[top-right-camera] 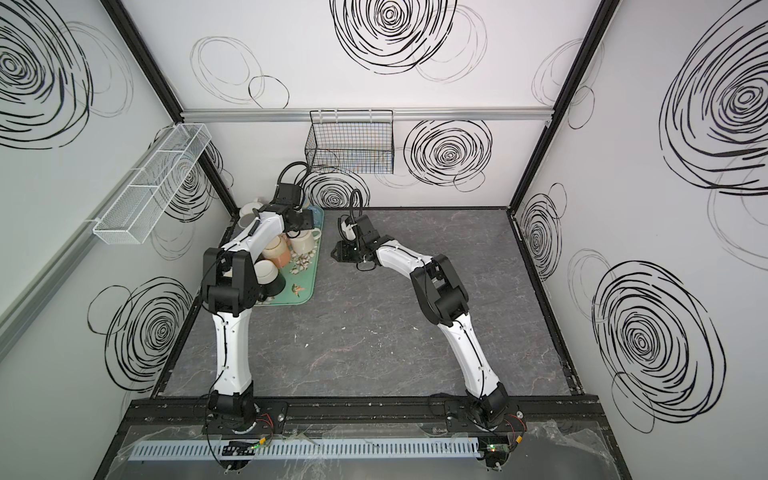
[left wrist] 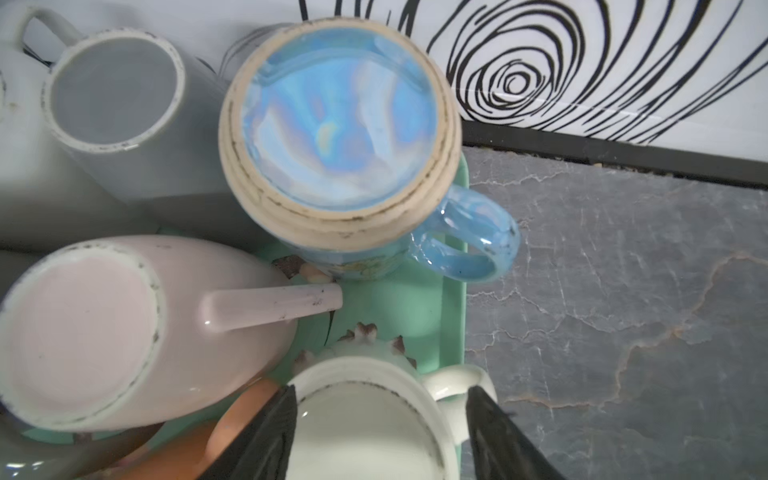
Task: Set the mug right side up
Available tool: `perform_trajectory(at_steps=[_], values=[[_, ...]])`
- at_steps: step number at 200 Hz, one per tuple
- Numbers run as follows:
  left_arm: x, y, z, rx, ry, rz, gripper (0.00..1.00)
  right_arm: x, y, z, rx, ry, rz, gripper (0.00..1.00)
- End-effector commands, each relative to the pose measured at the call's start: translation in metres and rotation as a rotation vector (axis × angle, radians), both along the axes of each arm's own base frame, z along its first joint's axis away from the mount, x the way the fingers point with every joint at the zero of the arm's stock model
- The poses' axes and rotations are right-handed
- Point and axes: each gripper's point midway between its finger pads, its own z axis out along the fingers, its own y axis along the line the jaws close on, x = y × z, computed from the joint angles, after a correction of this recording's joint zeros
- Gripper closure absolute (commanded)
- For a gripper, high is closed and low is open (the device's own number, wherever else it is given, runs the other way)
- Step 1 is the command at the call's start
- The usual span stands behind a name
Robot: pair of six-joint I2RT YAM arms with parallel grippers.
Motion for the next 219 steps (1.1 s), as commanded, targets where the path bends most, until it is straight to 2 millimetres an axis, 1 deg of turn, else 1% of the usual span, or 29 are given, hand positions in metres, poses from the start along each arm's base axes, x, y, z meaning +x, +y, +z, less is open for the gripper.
perform_trajectory(at_steps=[1, 19, 34, 45, 50, 66, 80, 96, 135, 165, 183, 199, 219], values=[[0.009, -0.003, -0.009, 0.047, -0.002, -0.071, 0.28, 0.010, -0.008, 0.022, 0.008, -0.080, 0.008, 0.53], [0.005, -0.009, -0.017, 0.051, 0.027, -0.106, 0.27, 0.027, -0.014, 0.012, 0.014, -0.088, -0.005, 0.52], [-0.001, -0.014, -0.022, 0.031, 0.044, -0.128, 0.29, 0.043, -0.016, 0.009, 0.009, -0.103, -0.017, 0.52], [-0.006, -0.018, -0.025, 0.015, 0.056, -0.145, 0.30, 0.053, -0.013, 0.009, 0.006, -0.116, -0.017, 0.51], [-0.008, -0.020, -0.025, 0.009, 0.062, -0.154, 0.31, 0.057, -0.013, 0.006, 0.002, -0.116, -0.016, 0.51], [-0.017, -0.025, -0.025, -0.005, 0.076, -0.176, 0.33, 0.065, -0.005, 0.011, 0.011, -0.144, 0.005, 0.51], [-0.026, -0.031, -0.023, -0.010, 0.081, -0.204, 0.34, 0.067, 0.001, 0.017, 0.030, -0.174, 0.036, 0.50], [-0.037, -0.036, -0.023, -0.009, 0.092, -0.239, 0.35, 0.062, 0.010, 0.024, 0.078, -0.225, 0.114, 0.49], [-0.062, -0.047, -0.023, 0.002, 0.142, -0.315, 0.37, 0.063, 0.017, 0.029, 0.110, -0.324, 0.191, 0.47], [-0.077, -0.053, -0.018, 0.006, 0.149, -0.371, 0.39, 0.065, 0.024, 0.025, 0.120, -0.355, 0.195, 0.46], [-0.086, -0.056, -0.014, -0.002, 0.152, -0.399, 0.39, 0.064, 0.033, 0.023, 0.130, -0.378, 0.201, 0.46], [-0.093, -0.059, -0.009, -0.015, 0.152, -0.425, 0.40, 0.065, 0.041, 0.017, 0.130, -0.393, 0.212, 0.45], [-0.097, -0.057, 0.002, -0.010, 0.132, -0.423, 0.37, 0.067, 0.050, 0.015, 0.146, -0.408, 0.219, 0.45]])
